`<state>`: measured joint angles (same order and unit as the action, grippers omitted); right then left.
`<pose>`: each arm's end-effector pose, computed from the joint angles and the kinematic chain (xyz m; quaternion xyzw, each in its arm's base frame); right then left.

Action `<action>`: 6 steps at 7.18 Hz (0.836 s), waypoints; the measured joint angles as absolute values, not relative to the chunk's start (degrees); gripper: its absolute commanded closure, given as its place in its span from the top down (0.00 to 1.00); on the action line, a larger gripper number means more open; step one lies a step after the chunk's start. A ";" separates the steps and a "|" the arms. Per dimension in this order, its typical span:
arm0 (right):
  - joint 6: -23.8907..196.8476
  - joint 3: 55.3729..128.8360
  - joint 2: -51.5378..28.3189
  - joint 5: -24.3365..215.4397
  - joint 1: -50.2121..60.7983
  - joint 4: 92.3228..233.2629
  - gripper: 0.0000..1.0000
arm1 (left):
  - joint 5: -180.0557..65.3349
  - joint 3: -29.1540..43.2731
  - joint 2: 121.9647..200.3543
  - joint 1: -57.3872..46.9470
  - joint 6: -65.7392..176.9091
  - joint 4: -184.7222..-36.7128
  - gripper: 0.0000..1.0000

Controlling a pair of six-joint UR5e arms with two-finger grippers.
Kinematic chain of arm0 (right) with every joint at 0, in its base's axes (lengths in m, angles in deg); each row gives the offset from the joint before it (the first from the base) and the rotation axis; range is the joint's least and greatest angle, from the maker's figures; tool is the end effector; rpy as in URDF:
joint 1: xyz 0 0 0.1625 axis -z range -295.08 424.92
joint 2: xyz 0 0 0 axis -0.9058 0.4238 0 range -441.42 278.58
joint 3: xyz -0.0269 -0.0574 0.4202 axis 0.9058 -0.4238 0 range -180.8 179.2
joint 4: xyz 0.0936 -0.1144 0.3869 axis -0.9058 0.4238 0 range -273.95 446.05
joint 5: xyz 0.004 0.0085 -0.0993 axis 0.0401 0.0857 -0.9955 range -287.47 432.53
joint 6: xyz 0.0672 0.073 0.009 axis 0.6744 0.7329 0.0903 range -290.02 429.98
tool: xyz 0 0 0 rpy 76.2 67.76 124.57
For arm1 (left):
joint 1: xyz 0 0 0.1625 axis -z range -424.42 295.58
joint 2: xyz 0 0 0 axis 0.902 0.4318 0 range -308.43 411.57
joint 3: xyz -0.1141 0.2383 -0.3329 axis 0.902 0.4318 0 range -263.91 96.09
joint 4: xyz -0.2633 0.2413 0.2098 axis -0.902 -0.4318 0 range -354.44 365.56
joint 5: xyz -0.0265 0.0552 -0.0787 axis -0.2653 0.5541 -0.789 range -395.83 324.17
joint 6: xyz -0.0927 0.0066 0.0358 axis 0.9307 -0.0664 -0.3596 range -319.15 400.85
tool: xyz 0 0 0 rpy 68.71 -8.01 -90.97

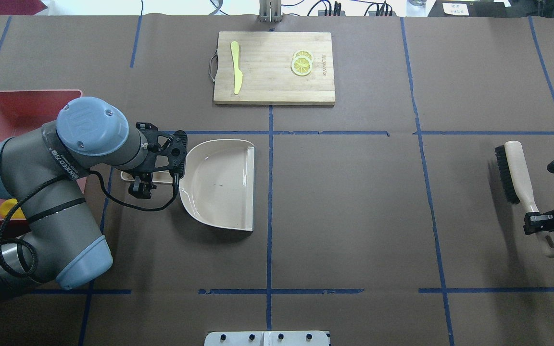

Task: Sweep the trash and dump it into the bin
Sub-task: 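Lower the empty dustpan back onto the table with the left gripper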

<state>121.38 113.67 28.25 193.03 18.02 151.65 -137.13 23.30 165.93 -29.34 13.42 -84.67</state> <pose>-0.1970 -0.3315 0.5561 -0.0218 -0.3514 0.0015 0.9360 0.4323 -0.4427 0.2958 0.3230 0.1738 0.6385 0.6766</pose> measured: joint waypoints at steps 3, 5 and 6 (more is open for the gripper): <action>119.40 111.77 28.41 193.13 18.11 150.78 0.02 | -137.13 23.91 165.97 -27.54 13.67 -84.78 1.00; 119.02 110.54 28.33 193.36 18.21 150.24 0.14 | -136.76 23.91 165.95 -26.42 12.97 -85.38 1.00; 118.99 110.20 28.30 193.43 18.23 150.19 0.29 | -135.97 23.90 165.96 -26.16 12.44 -85.51 1.00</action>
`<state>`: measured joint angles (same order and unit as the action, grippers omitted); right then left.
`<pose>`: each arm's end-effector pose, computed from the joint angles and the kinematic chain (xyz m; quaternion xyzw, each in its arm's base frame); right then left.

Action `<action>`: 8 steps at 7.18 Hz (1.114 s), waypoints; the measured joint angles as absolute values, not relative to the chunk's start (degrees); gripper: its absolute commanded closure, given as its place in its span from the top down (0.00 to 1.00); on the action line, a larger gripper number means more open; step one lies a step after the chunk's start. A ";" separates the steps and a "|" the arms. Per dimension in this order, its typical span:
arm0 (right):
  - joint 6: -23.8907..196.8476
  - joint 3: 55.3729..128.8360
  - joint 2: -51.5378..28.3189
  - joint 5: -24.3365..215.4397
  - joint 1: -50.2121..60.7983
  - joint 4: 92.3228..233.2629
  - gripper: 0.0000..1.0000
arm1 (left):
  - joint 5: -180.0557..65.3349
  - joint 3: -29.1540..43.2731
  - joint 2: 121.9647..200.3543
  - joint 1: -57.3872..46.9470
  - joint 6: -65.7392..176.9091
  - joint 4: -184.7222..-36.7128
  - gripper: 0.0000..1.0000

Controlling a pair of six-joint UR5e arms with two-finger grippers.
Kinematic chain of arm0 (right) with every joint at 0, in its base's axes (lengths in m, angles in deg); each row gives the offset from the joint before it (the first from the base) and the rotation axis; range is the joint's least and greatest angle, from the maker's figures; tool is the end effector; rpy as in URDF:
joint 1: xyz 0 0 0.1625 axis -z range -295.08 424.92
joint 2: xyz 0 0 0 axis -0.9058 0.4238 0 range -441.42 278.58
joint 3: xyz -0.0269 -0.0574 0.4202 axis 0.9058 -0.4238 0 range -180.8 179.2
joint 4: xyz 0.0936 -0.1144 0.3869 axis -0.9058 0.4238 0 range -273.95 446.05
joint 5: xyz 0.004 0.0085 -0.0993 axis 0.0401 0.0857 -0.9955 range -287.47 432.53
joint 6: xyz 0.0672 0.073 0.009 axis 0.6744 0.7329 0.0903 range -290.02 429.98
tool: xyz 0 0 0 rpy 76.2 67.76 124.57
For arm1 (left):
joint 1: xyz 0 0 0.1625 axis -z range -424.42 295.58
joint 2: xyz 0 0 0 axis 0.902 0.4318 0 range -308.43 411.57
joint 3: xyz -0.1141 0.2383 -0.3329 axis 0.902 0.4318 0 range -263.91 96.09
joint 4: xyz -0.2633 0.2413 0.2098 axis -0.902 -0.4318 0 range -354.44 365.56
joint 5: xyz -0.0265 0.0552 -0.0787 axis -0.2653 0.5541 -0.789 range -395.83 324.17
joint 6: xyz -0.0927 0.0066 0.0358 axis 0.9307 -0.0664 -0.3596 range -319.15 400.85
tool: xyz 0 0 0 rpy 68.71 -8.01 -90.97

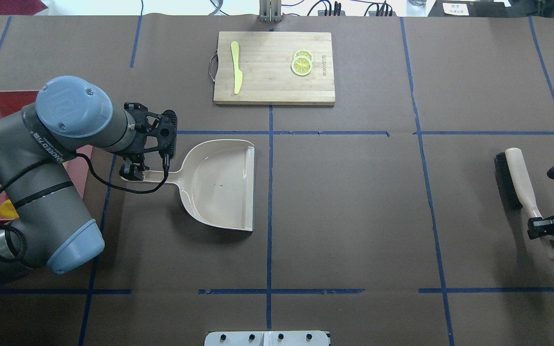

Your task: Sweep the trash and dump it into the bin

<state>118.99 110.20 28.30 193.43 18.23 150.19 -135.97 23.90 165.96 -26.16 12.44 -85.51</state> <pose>-0.1985 -0.3302 0.5843 -0.0301 -0.3425 -0.0158 0.9389 0.4040 -0.4661 0.2892 0.3431 0.1548 0.6211 0.6875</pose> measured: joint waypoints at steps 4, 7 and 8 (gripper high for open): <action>119.63 110.32 28.13 193.47 18.15 150.12 1.00 | -134.68 24.67 166.01 -24.98 12.38 -85.53 1.00; 118.69 112.24 28.02 196.51 9.08 150.57 1.00 | -139.31 28.07 162.42 -14.12 14.64 -85.02 1.00; 116.96 112.30 27.76 199.86 3.03 151.40 1.00 | -143.86 27.89 159.36 -8.39 15.37 -85.04 1.00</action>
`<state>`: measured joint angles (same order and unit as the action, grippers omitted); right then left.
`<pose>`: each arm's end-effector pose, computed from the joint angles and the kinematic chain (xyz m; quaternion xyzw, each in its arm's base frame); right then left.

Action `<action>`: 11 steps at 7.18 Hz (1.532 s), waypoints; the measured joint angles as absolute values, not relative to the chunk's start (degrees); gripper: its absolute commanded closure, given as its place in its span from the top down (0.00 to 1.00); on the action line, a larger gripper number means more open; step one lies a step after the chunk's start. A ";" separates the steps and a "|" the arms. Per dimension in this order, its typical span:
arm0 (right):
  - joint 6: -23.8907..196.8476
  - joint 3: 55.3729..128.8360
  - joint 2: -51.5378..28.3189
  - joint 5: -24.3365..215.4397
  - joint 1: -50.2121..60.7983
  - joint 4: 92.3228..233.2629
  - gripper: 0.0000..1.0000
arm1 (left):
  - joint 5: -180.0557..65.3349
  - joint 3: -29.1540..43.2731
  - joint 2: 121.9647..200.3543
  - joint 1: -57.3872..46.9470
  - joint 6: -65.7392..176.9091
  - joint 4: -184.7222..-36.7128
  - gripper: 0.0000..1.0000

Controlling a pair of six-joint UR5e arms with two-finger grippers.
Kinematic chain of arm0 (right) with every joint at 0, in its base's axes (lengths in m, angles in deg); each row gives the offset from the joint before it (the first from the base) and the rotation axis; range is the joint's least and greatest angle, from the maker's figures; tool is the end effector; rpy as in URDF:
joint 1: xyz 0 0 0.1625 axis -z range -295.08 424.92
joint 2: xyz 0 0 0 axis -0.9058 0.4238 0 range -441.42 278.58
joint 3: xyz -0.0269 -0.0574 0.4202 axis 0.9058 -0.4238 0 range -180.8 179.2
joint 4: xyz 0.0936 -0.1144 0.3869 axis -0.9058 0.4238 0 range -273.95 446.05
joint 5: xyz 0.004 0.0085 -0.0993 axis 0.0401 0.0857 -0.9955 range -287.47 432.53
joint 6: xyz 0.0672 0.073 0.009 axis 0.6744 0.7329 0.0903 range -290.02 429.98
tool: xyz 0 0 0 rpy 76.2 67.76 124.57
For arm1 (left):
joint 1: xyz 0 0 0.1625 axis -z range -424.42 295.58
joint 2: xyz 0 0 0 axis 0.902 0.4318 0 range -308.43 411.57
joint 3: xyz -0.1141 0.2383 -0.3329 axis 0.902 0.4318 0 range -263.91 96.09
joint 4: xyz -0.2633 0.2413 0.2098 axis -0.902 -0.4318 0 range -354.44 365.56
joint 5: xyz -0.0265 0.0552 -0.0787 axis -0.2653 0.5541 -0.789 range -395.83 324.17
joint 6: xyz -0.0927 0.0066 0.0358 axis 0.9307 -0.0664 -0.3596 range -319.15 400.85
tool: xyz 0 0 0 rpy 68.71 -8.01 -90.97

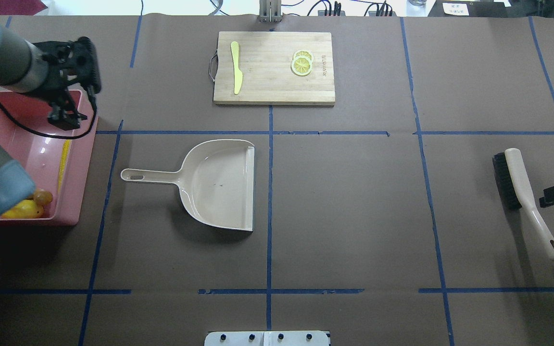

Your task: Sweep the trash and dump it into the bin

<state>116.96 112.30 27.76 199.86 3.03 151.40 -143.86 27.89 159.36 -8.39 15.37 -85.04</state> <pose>-0.1134 -0.3669 0.5589 -0.0036 -0.3884 0.0727 0.9186 0.2331 -0.5295 0.3252 0.3276 0.1720 0.5067 0.7787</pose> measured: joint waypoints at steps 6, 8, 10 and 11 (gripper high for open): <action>89.97 107.33 13.25 203.62 -15.67 177.23 1.00 | -168.07 11.57 150.14 17.43 34.60 -83.72 1.00; 86.99 101.86 8.85 204.18 -17.24 178.19 1.00 | -170.20 11.68 147.71 21.03 45.33 -81.50 1.00; 83.48 97.64 6.84 204.92 -19.48 178.30 1.00 | -170.28 12.68 145.70 22.56 45.07 -81.35 1.00; 82.80 96.03 6.20 205.17 -19.97 178.21 1.00 | -170.45 12.94 145.05 23.89 42.35 -81.01 1.00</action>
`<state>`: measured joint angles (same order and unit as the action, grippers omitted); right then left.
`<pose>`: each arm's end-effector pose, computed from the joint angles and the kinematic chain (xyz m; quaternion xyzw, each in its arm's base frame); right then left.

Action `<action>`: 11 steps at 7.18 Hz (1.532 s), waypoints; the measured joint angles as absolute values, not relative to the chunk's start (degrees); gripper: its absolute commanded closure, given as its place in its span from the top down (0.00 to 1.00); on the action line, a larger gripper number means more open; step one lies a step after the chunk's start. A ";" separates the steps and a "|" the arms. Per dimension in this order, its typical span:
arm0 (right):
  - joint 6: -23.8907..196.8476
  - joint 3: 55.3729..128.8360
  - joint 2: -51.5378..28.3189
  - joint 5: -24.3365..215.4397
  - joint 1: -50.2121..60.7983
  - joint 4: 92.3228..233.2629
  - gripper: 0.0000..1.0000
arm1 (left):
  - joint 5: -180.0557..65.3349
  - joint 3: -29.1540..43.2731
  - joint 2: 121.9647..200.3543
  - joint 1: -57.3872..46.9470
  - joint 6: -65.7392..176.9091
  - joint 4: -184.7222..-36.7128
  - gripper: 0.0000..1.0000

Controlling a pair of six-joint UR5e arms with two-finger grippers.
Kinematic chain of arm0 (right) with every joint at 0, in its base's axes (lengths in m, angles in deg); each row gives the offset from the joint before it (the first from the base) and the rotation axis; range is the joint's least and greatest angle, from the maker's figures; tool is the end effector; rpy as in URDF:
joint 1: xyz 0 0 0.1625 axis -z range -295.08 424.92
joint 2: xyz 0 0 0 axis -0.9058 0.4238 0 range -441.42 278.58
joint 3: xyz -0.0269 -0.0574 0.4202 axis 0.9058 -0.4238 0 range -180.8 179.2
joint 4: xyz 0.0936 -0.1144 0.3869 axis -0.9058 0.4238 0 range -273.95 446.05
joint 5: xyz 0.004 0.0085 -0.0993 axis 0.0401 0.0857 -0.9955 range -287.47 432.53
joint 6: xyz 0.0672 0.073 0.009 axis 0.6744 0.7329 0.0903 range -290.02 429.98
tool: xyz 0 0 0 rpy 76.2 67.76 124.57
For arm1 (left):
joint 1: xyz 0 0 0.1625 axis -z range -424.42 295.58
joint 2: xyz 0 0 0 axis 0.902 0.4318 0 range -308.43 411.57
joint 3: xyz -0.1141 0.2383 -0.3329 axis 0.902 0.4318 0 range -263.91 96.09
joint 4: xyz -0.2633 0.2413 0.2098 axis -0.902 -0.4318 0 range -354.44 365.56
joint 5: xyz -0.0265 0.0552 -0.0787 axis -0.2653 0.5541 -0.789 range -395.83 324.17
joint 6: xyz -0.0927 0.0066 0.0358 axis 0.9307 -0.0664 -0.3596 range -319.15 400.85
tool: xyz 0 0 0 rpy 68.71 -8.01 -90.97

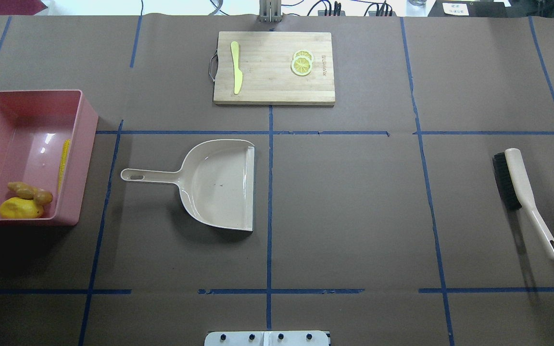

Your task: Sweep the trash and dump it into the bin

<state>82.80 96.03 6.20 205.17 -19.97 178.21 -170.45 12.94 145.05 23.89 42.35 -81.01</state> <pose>0.0199 -0.5165 0.5848 0.0000 -0.3674 0.0403 0.9292 -0.0481 -0.5208 0.5748 0.0452 0.3804 0.0244 0.9234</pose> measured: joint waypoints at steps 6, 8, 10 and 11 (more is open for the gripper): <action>82.12 94.31 6.18 205.57 -20.09 177.50 1.00 | -174.76 12.08 142.99 24.67 39.66 -76.70 1.00; 81.98 93.29 6.16 205.55 -19.81 177.38 1.00 | -171.40 11.43 143.10 24.50 39.59 -78.44 1.00; 80.59 92.83 6.04 205.47 -19.12 175.81 1.00 | -170.11 8.25 143.29 24.40 39.50 -80.88 1.00; 80.31 92.73 6.04 205.49 -18.87 175.13 1.00 | -170.03 7.60 143.40 24.34 39.40 -81.65 1.00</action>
<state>80.31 92.73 6.04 205.49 -18.87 175.13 -170.03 7.60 143.40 24.34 39.40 -81.65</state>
